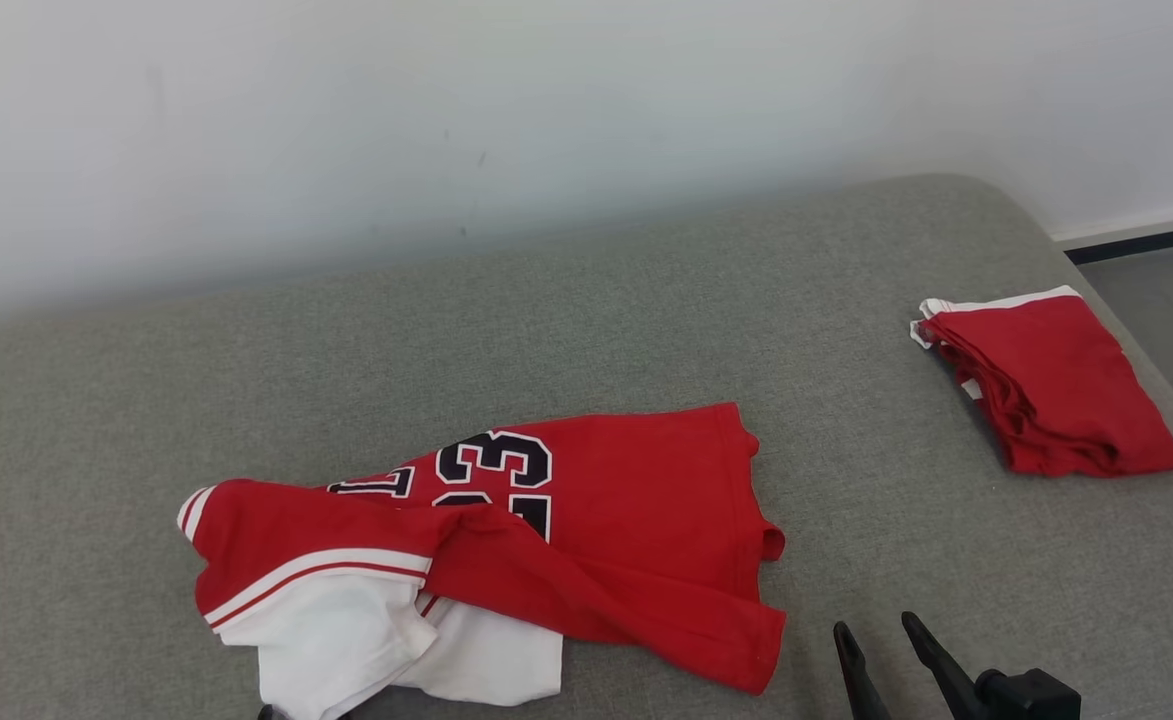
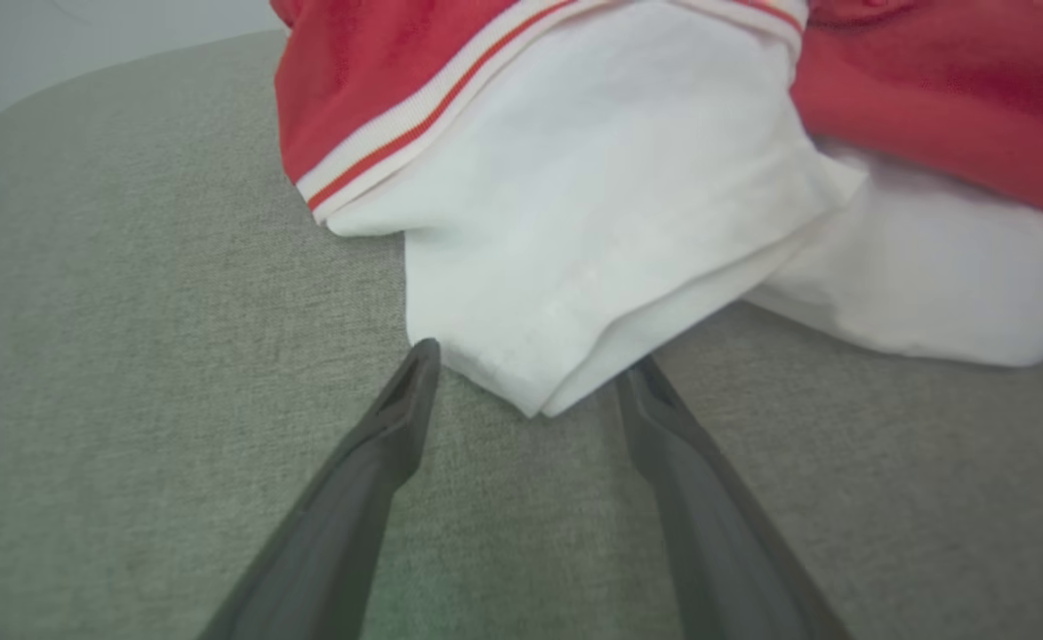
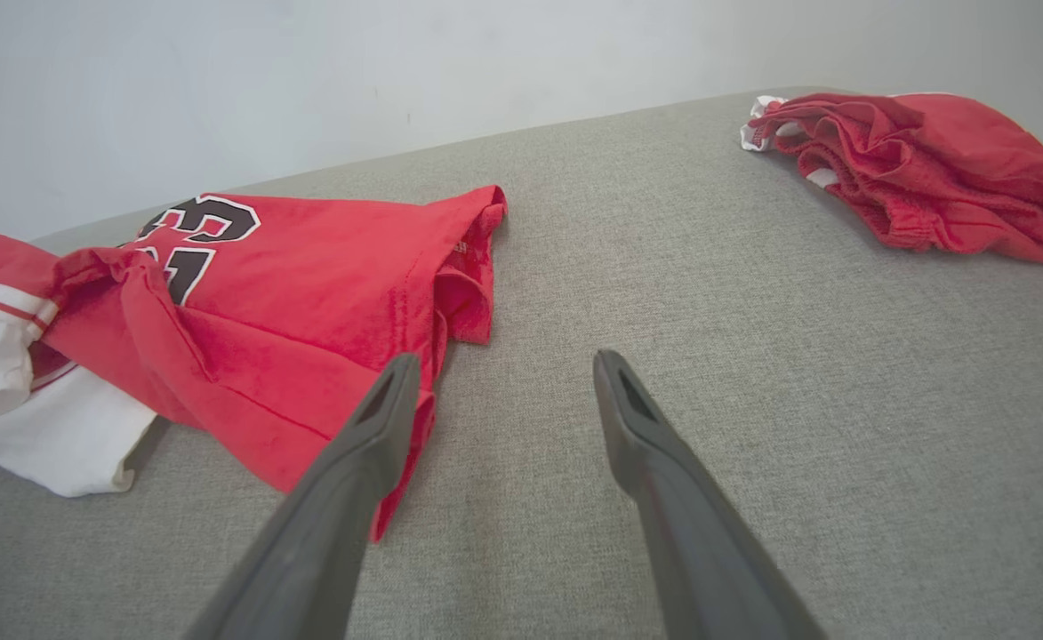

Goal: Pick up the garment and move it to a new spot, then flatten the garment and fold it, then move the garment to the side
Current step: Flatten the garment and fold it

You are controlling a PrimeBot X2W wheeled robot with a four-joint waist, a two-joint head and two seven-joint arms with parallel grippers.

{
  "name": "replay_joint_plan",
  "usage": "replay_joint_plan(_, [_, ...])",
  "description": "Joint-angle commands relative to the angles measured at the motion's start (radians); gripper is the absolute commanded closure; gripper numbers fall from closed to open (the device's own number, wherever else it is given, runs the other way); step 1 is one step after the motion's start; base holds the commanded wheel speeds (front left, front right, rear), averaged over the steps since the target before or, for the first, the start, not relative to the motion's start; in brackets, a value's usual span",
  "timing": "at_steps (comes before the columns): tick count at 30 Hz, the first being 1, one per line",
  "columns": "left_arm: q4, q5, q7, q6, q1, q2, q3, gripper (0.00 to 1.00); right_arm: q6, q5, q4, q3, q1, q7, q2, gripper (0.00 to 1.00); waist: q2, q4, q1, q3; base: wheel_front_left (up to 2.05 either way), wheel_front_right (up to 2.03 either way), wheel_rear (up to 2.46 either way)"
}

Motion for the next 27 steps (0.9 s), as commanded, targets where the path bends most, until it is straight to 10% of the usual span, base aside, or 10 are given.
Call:
replay_joint_plan(1, [-0.007,-0.008,-0.003,0.010,-0.004,-0.001,0.006,0.00,-0.003,-0.005,-0.004,-0.002,-0.002,-0.005,-0.005,0.00,0.0000,-0.003,-0.0001,0.004,0.00,0.00,0.00])
replay_joint_plan(6, [-0.048,-0.007,-0.003,0.015,0.005,0.007,0.022,0.00,-0.003,-0.009,-0.006,-0.007,-0.003,-0.004,-0.001,0.00,0.0000,0.004,-0.0001,0.005,0.00,0.00,0.00])
replay_joint_plan(7, [-0.061,-0.006,-0.003,0.016,0.006,0.008,0.026,0.30,-0.003,-0.010,-0.007,-0.006,-0.004,-0.004,0.000,0.00,0.0000,0.007,-0.0001,0.004,0.00,0.00,0.00])
replay_joint_plan(8, [-0.064,-0.004,-0.003,0.010,0.009,0.009,0.027,1.00,-0.003,-0.012,-0.008,-0.004,-0.004,-0.002,0.000,0.00,0.0000,0.014,-0.0001,0.003,0.00,0.00,0.00])
replay_joint_plan(27, [-0.158,0.025,-0.003,-0.018,0.104,0.060,0.080,1.00,-0.003,-0.008,-0.012,-0.002,0.018,0.000,-0.004,0.00,0.0000,0.081,-0.0001,-0.008,0.00,0.00,0.00])
